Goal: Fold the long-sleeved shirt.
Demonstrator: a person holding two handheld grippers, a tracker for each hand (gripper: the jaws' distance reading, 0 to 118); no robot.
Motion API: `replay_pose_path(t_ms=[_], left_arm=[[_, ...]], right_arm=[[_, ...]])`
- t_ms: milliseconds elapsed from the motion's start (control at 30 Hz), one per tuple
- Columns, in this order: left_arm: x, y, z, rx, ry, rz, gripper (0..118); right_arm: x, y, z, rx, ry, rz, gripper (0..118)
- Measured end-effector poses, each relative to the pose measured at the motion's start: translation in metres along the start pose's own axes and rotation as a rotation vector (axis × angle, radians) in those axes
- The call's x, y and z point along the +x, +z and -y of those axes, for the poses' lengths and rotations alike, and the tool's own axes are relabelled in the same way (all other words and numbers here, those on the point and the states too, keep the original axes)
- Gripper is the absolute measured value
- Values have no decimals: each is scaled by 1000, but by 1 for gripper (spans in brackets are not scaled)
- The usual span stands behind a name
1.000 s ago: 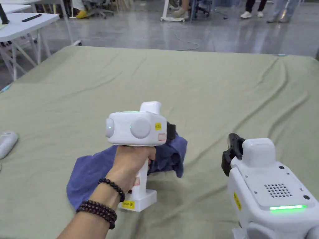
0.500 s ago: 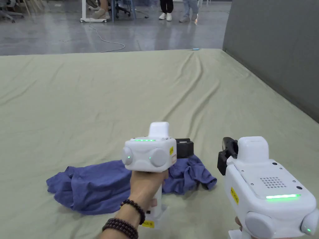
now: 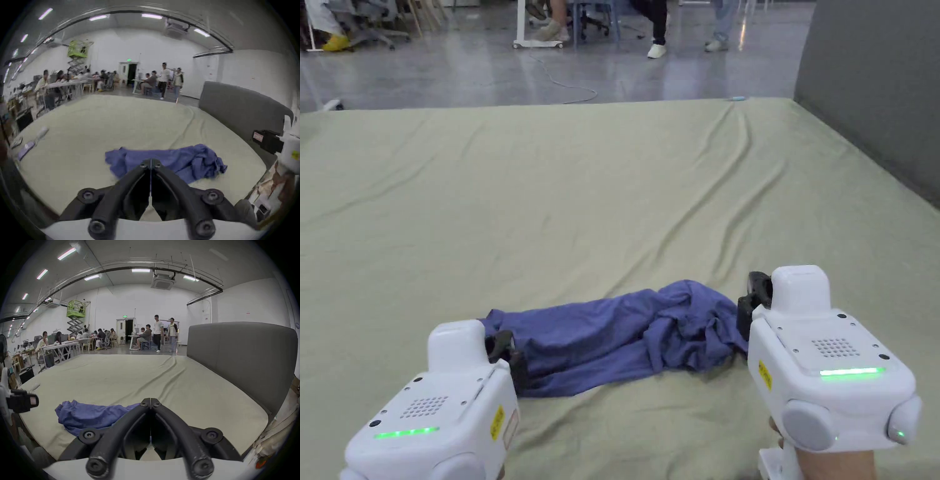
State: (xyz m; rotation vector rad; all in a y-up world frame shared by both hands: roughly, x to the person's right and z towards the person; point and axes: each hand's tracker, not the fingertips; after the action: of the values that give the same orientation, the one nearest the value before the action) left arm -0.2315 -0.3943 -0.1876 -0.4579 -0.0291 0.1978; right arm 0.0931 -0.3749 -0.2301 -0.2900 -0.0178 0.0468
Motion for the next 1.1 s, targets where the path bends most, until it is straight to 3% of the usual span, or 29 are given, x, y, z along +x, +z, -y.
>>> replay_pose_path(t_ms=[200,233,267,333,367,400,500,567,600,633,667,700,800,833,933,1000,1033,1067,1100], left_arm=[[-8,-33,-3,-63,-4,4,0],[-8,-46,-4,-120,-1,-18,9],[-8,-60,-4,-186,-3,-36,30],[-7,-93,2,-298,-42,-50,94],[-7,-108,6,-353,-65,-50,107],[-7,-122,11,-401,-94,-47,108],[-11,-159,24,-429,-90,-116,107],[-13,-178,28,-473,-122,-154,95],[-16,-185,31,-506,-151,-182,76],[-16,-188,33,-507,-167,-195,40],[-17,-187,34,-490,-158,-159,18],[-17,-183,31,-454,-132,-104,14],[-17,-171,22,-465,-95,-73,14],[-18,-171,21,-458,-84,-75,14],[-14,-157,14,-437,-89,-76,14],[-19,-159,12,-434,-82,-65,14],[-19,-159,11,-435,-78,-65,14],[-20,-159,11,-433,-74,-64,14],[-20,-159,12,-428,-73,-66,14]], right_arm=[[-6,2,-5,9,3,-5,0],[-6,2,-4,9,3,-8,0],[-6,2,-4,5,6,-12,0],[-6,0,-4,-9,16,-15,0],[-6,-2,-3,-16,21,-13,0],[-5,-3,-2,-21,23,-12,0],[-2,-9,1,-38,17,-22,0],[0,-13,4,-57,17,-18,0],[2,-17,6,-77,21,-11,0],[5,-22,8,-107,23,11,0],[9,-29,11,-141,20,36,0],[14,-39,14,-180,13,42,3],[28,-81,25,-287,-41,-15,93],[32,-98,28,-343,-62,-26,110],[39,-145,44,-462,-81,-59,106],[36,-167,53,-550,-27,-53,106],[34,-177,59,-588,10,-53,100],[31,-182,65,-626,40,-47,85],[28,-186,70,-662,56,-44,60]])
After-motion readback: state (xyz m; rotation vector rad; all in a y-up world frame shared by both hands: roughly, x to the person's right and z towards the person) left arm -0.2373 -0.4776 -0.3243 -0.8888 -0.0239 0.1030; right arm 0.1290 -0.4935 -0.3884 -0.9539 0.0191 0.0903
